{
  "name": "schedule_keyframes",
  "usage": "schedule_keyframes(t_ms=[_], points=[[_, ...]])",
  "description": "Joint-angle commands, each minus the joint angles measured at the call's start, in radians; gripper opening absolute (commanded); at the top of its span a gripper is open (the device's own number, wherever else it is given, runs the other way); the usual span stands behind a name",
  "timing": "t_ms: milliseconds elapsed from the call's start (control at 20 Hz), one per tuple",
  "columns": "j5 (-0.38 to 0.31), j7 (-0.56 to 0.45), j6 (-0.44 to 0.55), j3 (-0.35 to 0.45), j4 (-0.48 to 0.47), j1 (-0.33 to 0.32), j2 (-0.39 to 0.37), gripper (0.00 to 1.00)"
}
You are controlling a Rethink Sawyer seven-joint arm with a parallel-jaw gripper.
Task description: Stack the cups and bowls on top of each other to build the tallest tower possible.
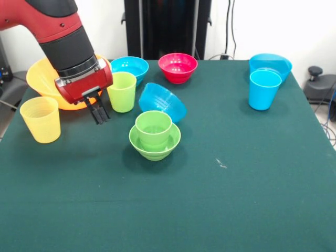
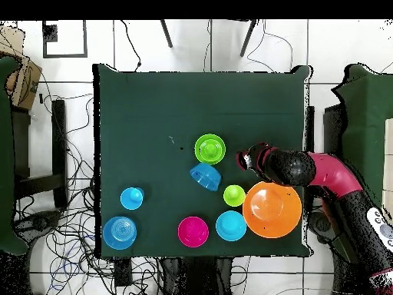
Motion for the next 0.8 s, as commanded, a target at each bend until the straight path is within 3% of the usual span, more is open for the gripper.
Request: schedule_keyframes(t_ms=[50,550,800], points=[[-0.075,-0.2,-0.026,0.009,0.017,0.038,0.013,0.0],[-0.042,-0.198,0.002,0.044,0.059,0.005,-0.03,0.0],[-0.029,-0.188,-0.033,0.112,0.136,-0.055,-0.079,0.0]])
